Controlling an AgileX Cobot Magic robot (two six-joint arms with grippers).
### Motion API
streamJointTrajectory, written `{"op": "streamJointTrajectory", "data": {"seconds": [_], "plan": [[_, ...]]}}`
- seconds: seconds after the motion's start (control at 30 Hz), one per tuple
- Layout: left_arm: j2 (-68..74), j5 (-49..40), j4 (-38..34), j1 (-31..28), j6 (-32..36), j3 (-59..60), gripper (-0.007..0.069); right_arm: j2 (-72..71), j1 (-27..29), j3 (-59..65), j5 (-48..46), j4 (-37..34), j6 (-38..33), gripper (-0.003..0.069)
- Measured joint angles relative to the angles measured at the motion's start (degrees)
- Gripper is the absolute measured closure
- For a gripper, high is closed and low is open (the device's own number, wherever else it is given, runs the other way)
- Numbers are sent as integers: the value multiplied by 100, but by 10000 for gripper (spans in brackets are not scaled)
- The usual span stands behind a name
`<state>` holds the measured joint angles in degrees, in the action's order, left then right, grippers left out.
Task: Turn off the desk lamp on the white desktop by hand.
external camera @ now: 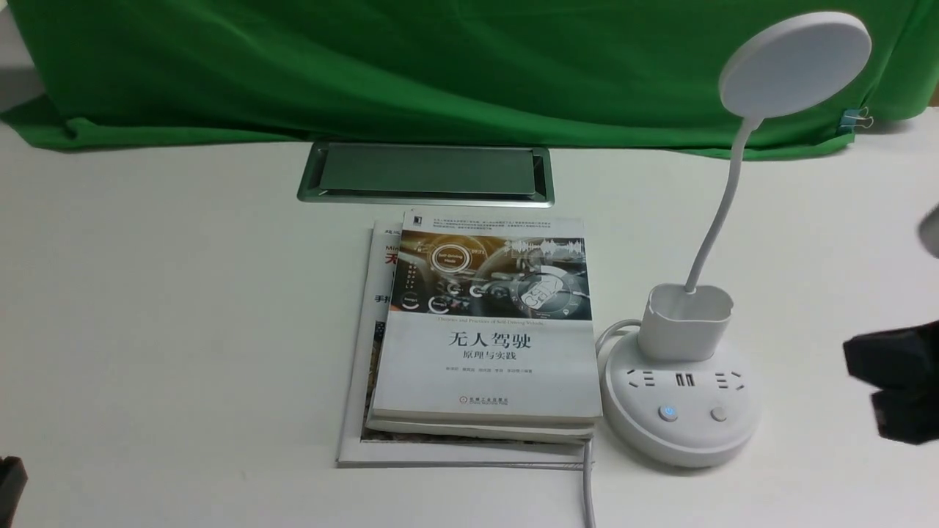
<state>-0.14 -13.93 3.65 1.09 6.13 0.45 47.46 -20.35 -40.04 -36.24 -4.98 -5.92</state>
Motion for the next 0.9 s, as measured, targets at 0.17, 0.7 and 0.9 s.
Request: {"op": "streamJointTrajectory", "data": {"seconds": [0.17, 0.7, 0.9], "plan": [[0, 0, 0, 0, 0, 0, 605, -1215, 709, 1258, 1042, -6, -134, 620], [0, 6, 0, 0, 0, 0, 605, -4728, 1368, 4044, 2212, 21, -581, 624], [0, 3, 0, 0, 8, 0, 605, -4740, 1368, 4044, 2146, 33, -581, 624]]}}
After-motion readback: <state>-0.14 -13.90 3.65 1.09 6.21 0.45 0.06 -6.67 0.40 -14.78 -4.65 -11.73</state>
